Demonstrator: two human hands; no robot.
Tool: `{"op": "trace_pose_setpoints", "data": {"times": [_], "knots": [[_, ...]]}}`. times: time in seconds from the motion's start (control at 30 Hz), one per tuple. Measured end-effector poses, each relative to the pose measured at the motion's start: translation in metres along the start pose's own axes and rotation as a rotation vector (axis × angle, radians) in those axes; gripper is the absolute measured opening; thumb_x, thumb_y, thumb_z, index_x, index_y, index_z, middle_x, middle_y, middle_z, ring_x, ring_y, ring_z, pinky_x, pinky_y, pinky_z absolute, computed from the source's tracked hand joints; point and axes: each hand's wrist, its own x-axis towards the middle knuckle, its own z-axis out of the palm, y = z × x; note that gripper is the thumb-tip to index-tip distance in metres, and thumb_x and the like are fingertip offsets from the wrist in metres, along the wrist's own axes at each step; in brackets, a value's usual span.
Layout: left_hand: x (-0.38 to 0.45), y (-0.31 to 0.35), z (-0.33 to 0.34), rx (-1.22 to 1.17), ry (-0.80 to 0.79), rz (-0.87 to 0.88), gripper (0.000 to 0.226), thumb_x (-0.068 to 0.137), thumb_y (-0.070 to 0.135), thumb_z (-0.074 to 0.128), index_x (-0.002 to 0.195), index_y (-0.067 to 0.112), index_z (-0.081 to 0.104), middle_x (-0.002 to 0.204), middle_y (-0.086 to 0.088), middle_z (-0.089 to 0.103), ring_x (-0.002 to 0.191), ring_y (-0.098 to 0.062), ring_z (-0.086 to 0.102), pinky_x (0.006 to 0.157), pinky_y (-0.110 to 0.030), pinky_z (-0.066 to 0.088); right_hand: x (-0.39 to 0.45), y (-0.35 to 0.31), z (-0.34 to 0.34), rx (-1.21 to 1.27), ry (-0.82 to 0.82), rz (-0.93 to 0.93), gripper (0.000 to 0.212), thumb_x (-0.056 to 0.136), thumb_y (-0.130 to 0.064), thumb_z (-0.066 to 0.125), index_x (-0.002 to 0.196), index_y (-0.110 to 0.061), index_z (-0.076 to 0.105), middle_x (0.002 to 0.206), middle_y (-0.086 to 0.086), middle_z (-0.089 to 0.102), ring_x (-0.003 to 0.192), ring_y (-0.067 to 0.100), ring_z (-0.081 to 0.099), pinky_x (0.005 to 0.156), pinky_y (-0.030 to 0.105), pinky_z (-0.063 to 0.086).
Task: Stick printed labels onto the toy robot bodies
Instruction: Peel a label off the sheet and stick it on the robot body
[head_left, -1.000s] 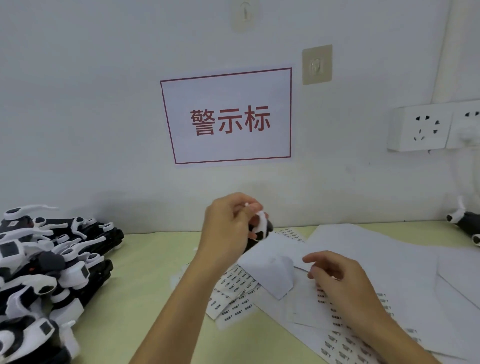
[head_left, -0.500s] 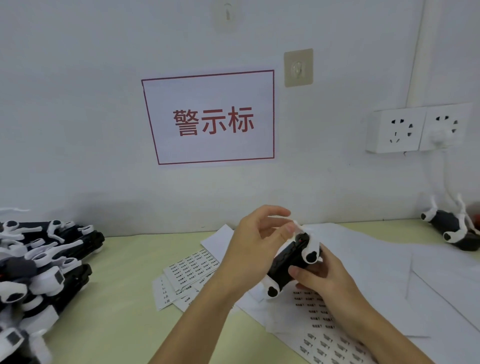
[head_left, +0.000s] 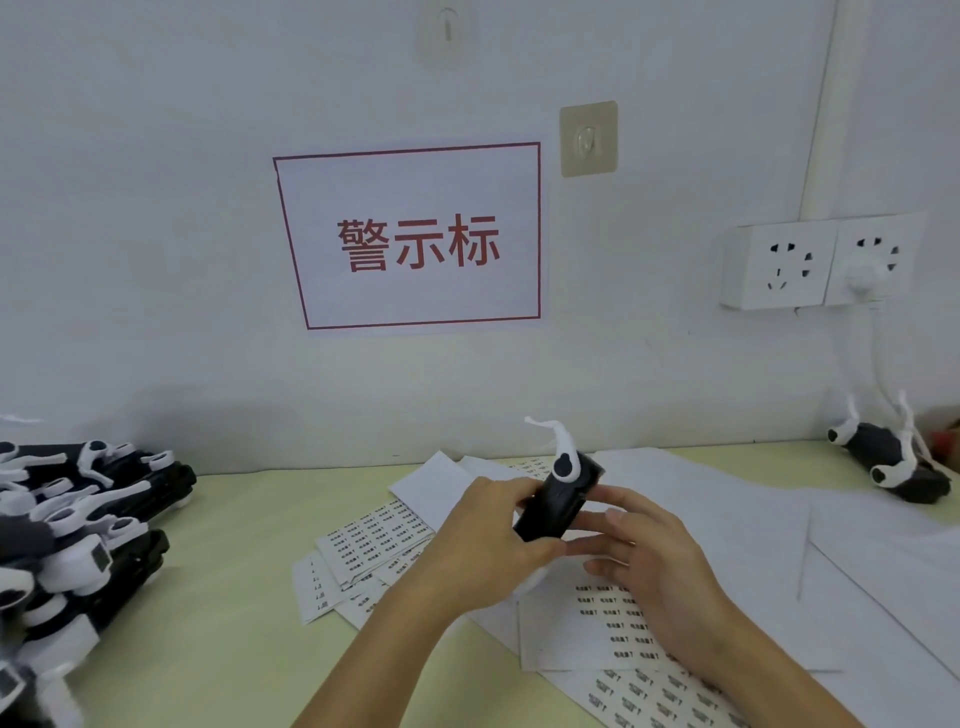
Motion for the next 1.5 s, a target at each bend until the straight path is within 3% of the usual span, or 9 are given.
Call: {"op": "trace_pose_setpoints", "data": {"times": [0.1, 0.2, 0.3, 0.57, 0.7, 0.9, 1.07, 1.3, 1.5], "knots": [[0.0, 0.0, 0.003, 0.041, 0.026, -0.062, 0.043, 0.089, 0.036, 0.068, 0.129, 0.033, 0.054, 0.116, 0.007, 0.063, 0.103, -0.016, 0.061, 0.093, -0.035, 0.051, 0.001, 0.001, 0.0, 0.004, 0.035, 0.011, 0.025, 0.098, -0.015, 0.05, 0.119, -0.013, 0.065, 0.104, 0.016, 0.075, 0.088, 0.029, 0.072, 0.076, 0.037, 0.048], [0.0, -0.002, -0.001, -0.021, 0.034, -0.093, 0.031, 0.093, 0.036, 0.062, 0.122, 0.031, 0.05, 0.101, 0.011, 0.067, 0.085, -0.01, 0.066, 0.076, -0.029, 0.054, 0.001, 0.001, 0.0, 0.013, 0.079, 0.013, 0.022, 0.098, -0.013, 0.052, 0.117, -0.013, 0.062, 0.1, 0.018, 0.075, 0.083, 0.028, 0.072, 0.073, 0.035, 0.049], [0.002, -0.006, -0.01, -0.166, 0.083, -0.13, 0.015, 0.097, 0.03, 0.057, 0.111, 0.035, 0.057, 0.099, 0.01, 0.071, 0.089, -0.011, 0.069, 0.082, -0.034, 0.055, 0.001, 0.0, 0.001, 0.004, 0.101, 0.016, 0.02, 0.098, -0.01, 0.052, 0.115, -0.013, 0.064, 0.097, 0.017, 0.075, 0.081, 0.026, 0.072, 0.071, 0.034, 0.049], [0.0, -0.013, -0.042, -1.246, 0.055, -0.358, 0.024, 0.09, 0.012, 0.059, 0.085, -0.002, 0.078, 0.086, -0.02, 0.07, 0.063, -0.027, 0.065, 0.059, -0.035, 0.058, 0.002, 0.001, 0.001, -0.018, 0.116, 0.029, 0.022, 0.1, -0.009, 0.05, 0.113, -0.013, 0.067, 0.095, 0.018, 0.075, 0.079, 0.026, 0.071, 0.072, 0.034, 0.049], [-0.007, -0.013, -0.047, -1.417, -0.111, -0.276, 0.047, 0.078, 0.013, 0.058, 0.116, -0.013, 0.067, 0.083, -0.016, 0.059, 0.053, -0.026, 0.05, 0.061, -0.036, 0.054, 0.002, 0.001, 0.001, -0.012, 0.113, 0.029, 0.023, 0.1, -0.008, 0.048, 0.111, -0.012, 0.068, 0.092, 0.019, 0.074, 0.076, 0.026, 0.07, 0.071, 0.034, 0.048], [-0.006, -0.014, -0.049, -1.315, -0.134, -0.265, 0.047, 0.084, 0.021, 0.063, 0.12, -0.009, 0.064, 0.085, -0.017, 0.061, 0.053, -0.024, 0.05, 0.062, -0.037, 0.053, 0.002, 0.001, 0.001, -0.015, 0.107, 0.029, 0.023, 0.1, -0.007, 0.048, 0.109, -0.011, 0.069, 0.091, 0.02, 0.074, 0.075, 0.027, 0.069, 0.071, 0.034, 0.048], [-0.007, -0.017, -0.053, -1.08, -0.15, -0.288, 0.03, 0.072, 0.03, 0.082, 0.093, 0.011, 0.078, 0.09, -0.011, 0.065, 0.073, -0.02, 0.062, 0.066, -0.036, 0.051, 0.001, 0.001, 0.001, -0.013, 0.112, 0.027, 0.024, 0.1, -0.006, 0.047, 0.107, -0.01, 0.069, 0.09, 0.022, 0.073, 0.073, 0.026, 0.069, 0.071, 0.034, 0.049], [-0.01, -0.019, -0.072, -0.408, -0.082, -0.44, 0.066, 0.057, 0.032, 0.083, 0.116, 0.015, 0.058, 0.109, -0.006, 0.071, 0.094, -0.022, 0.072, 0.089, -0.039, 0.056, 0.002, 0.0, 0.001, -0.016, 0.118, 0.033, 0.023, 0.1, -0.007, 0.047, 0.108, -0.01, 0.069, 0.09, 0.022, 0.073, 0.074, 0.026, 0.069, 0.07, 0.033, 0.049], [-0.017, -0.024, -0.094, -0.117, -0.149, -0.395, 0.035, 0.066, 0.032, 0.079, 0.1, 0.027, 0.075, 0.098, 0.007, 0.075, 0.093, -0.017, 0.069, 0.086, -0.031, 0.049, 0.0, 0.0, 0.002, -0.025, 0.122, 0.033, 0.023, 0.1, -0.006, 0.047, 0.107, -0.01, 0.069, 0.088, 0.021, 0.073, 0.074, 0.026, 0.069, 0.068, 0.032, 0.05]]}}
